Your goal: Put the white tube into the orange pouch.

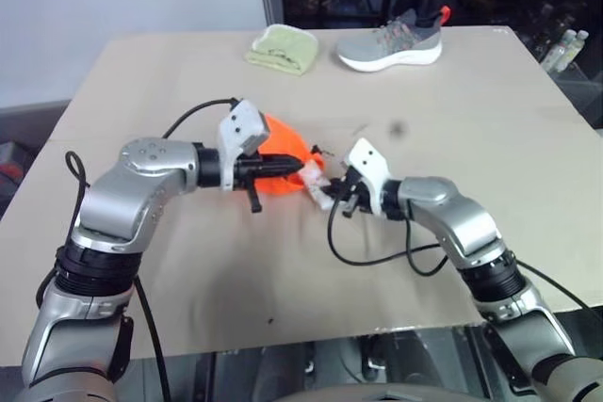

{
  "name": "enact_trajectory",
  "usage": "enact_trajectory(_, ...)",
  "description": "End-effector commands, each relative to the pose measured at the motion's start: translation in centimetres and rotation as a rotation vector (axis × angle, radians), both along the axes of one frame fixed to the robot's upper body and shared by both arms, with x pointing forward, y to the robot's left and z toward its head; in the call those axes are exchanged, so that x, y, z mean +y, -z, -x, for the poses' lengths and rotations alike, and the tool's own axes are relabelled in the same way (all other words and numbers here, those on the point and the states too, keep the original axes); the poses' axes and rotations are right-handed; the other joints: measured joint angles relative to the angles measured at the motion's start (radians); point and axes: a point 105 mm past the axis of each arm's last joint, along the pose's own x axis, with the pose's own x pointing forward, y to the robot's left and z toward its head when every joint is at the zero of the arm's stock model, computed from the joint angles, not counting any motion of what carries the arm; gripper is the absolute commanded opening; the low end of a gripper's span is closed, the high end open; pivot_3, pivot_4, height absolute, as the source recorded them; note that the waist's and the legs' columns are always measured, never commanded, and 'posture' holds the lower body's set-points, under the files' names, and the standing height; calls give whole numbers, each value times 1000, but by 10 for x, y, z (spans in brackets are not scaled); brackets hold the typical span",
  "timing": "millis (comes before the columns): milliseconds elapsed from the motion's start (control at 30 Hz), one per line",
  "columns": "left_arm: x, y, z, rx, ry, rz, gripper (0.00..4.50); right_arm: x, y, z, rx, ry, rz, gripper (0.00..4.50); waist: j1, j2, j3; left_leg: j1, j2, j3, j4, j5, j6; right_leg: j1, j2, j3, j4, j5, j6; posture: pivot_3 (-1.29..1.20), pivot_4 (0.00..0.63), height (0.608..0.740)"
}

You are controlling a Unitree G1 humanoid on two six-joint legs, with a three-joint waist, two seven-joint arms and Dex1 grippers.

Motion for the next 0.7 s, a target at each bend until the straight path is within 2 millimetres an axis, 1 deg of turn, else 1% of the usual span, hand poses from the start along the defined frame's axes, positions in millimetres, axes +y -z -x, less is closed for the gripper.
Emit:
enact_trajectory(33, -9, -5, 5, -90, 76, -43, 0, 14, -13, 0, -90, -101, 29, 16, -1, 0, 0, 0, 0, 0, 0, 0, 0, 0, 0, 0, 0, 0, 0, 0, 150, 740)
enact_trajectory(133, -9, -4, 8, -135, 126, -76, 0, 16, -12, -1, -112, -141, 58, 16, -1, 0, 0, 0, 0, 0, 0, 0, 0, 0, 0, 0, 0, 0, 0, 0, 150, 740)
enact_trajectory(267, -5, -5, 9, -192, 181, -122, 0, 7, -23, 3, -120, -206, 56, 16, 1, 0, 0, 0, 0, 0, 0, 0, 0, -1, 0, 0, 0, 0, 0, 0, 150, 740)
enact_trajectory(467, -13, -5, 29, -112, 274, -57, 0, 2, -30, -14, -123, -140, 8, 16, -2, 0, 0, 0, 1, 1, 0, 0, 0, -1, 1, 0, 0, 0, 0, 0, 150, 740)
enact_trajectory(533, -16, -6, 31, -84, 286, -31, 0, 5, -34, -17, -120, -140, -38, 16, -2, 0, 0, 0, 1, 0, 0, 0, 0, -1, 1, 0, 0, 0, 0, 0, 150, 740)
enact_trajectory(600, -19, -4, 28, -77, 292, -30, 0, 13, -36, -17, -143, -167, -57, 16, -1, 0, 0, 0, 1, 1, 0, 0, 0, -1, 1, 0, 0, 0, 0, 0, 150, 740)
enact_trajectory(667, -21, -1, 27, -58, 310, -29, 0, 24, -39, -20, -185, -177, -91, 16, -1, 0, 1, 0, 1, 1, 0, 0, 0, -1, 1, 0, 0, 0, 1, 0, 150, 740)
enact_trajectory(700, -21, 3, 26, -46, 312, -28, 0, 31, -45, -26, -207, -154, -156, 16, -1, 0, 1, 0, 1, 1, 0, 0, 0, -1, 1, 0, 0, -1, 1, 0, 150, 740)
